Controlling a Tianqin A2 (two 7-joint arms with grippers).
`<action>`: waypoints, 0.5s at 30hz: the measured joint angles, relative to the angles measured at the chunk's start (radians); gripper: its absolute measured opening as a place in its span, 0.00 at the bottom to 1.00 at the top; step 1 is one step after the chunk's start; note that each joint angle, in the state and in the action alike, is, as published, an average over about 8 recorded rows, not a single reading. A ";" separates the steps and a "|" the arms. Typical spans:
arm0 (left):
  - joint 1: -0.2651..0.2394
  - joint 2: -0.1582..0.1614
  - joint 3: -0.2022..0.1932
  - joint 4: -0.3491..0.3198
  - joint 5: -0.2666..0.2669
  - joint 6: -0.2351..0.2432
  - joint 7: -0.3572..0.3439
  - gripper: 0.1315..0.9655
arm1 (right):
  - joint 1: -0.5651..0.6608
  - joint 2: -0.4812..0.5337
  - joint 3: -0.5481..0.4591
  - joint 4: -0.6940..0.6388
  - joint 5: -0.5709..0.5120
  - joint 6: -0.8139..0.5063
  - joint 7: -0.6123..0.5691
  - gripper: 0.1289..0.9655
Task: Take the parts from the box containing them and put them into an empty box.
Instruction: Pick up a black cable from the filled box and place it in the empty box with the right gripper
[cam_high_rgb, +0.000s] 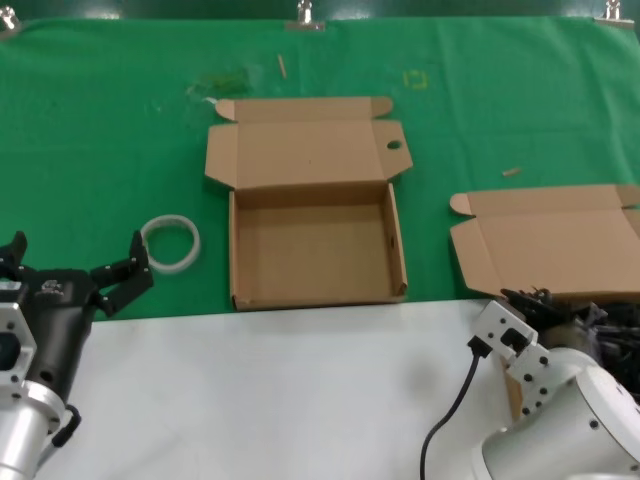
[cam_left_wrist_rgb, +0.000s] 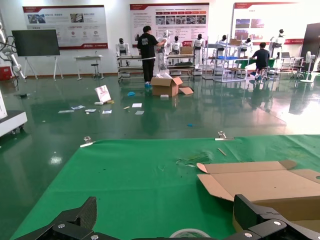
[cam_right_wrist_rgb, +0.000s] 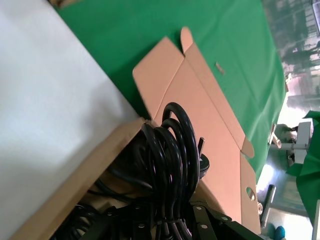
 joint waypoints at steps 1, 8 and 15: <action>0.000 0.000 0.000 0.000 0.000 0.000 0.000 1.00 | -0.004 0.000 -0.003 0.028 -0.001 0.013 -0.006 0.11; 0.000 0.000 0.000 0.000 0.000 0.000 0.000 1.00 | -0.017 0.001 -0.046 0.241 -0.014 0.106 -0.064 0.10; 0.000 0.000 0.000 0.000 0.000 0.000 0.000 1.00 | 0.051 0.001 -0.123 0.293 0.012 0.082 -0.082 0.09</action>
